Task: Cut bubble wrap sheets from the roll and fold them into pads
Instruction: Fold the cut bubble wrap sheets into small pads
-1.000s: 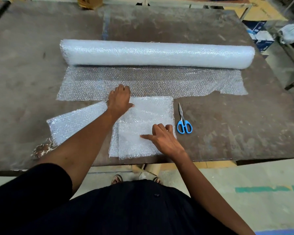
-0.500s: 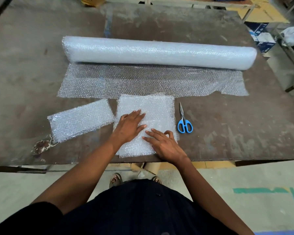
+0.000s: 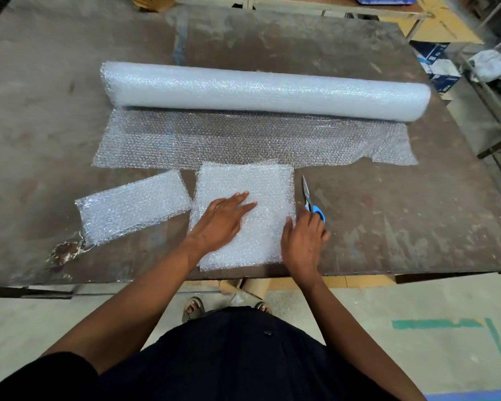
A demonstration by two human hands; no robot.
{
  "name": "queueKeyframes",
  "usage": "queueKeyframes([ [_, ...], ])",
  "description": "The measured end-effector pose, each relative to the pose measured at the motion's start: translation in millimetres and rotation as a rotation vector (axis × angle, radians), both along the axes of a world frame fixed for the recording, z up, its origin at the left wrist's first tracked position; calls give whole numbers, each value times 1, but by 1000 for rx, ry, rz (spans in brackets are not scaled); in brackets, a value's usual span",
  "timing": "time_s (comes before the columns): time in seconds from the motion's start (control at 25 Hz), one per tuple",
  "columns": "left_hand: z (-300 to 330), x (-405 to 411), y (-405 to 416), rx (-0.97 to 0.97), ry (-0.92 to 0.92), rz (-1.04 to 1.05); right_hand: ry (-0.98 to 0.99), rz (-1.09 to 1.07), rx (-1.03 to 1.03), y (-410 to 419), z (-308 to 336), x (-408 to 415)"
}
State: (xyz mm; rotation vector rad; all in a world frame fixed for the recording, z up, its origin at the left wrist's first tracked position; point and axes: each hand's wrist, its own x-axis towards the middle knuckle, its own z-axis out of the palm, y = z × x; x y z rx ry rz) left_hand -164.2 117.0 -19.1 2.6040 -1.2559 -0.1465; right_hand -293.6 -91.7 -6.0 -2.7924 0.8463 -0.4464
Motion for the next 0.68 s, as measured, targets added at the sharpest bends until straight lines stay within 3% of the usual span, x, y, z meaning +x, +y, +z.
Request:
queueKeyframes([
  [0.08,-2,-9,-9,-54,19,1,87,-147,37,-5,-2,4],
  [0.16,-3,-17,-18,-82,73,48,134,-152,114,-13,-2,2],
  [0.32,2,-16,-27,-1,103,105,250,-171,466,-22,11,3],
  [0.48,-2,-13,-26,100,96,46,133,-202,635,-34,20,-1],
  [0.68,-9,-8,-17,92,105,3,-90,-182,948,-34,13,-13],
])
